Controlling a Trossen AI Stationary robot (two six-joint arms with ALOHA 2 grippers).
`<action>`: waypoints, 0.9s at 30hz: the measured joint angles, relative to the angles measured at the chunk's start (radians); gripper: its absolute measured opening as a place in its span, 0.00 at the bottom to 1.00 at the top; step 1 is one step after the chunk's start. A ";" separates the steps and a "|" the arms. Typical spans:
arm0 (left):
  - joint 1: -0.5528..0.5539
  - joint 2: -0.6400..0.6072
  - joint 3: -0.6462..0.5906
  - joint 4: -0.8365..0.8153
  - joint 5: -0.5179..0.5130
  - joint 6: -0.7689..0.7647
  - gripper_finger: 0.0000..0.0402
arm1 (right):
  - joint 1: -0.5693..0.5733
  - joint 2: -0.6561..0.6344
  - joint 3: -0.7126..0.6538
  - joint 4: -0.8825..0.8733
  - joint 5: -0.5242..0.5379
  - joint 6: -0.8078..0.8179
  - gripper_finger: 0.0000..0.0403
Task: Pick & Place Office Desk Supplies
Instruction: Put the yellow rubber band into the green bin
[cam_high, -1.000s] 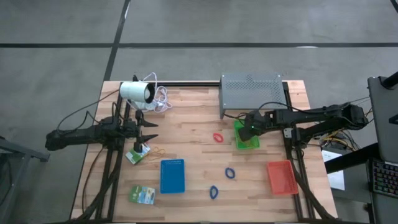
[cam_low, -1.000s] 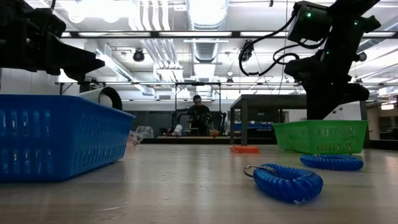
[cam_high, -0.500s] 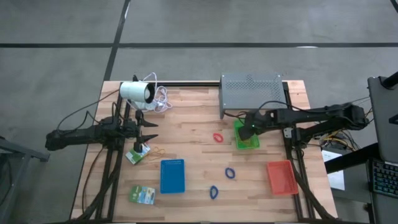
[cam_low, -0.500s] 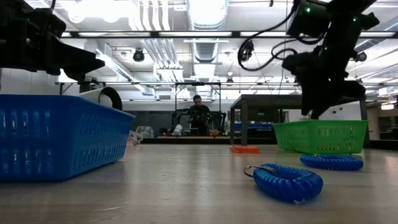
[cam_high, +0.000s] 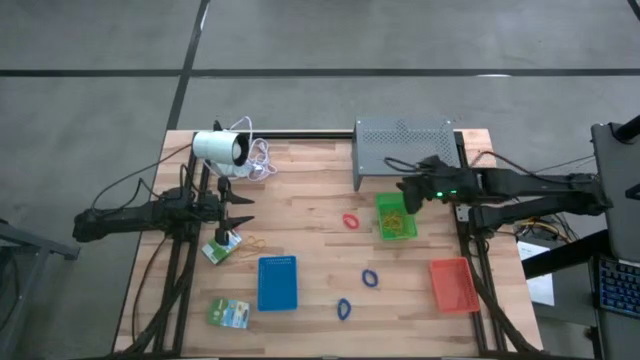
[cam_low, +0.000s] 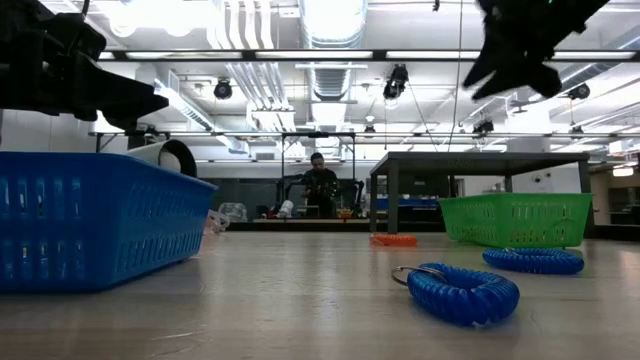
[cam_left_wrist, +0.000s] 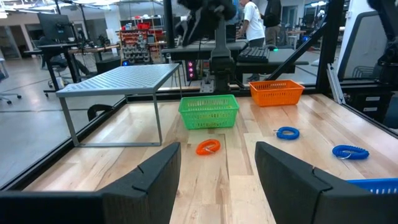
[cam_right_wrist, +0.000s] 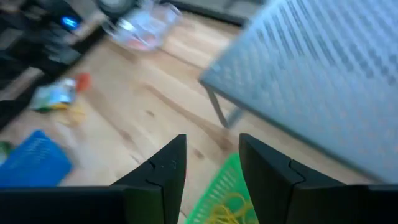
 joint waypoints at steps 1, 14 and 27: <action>0.000 0.000 0.000 0.000 0.000 0.000 0.53 | 0.008 -0.025 0.000 0.007 0.003 -0.023 0.37; 0.000 0.000 0.000 0.000 0.000 0.000 0.53 | 0.085 -0.187 -0.077 0.056 0.061 -0.159 0.37; 0.000 0.000 0.000 0.000 0.000 0.000 0.53 | 0.184 -0.297 -0.268 0.295 0.234 -0.281 0.37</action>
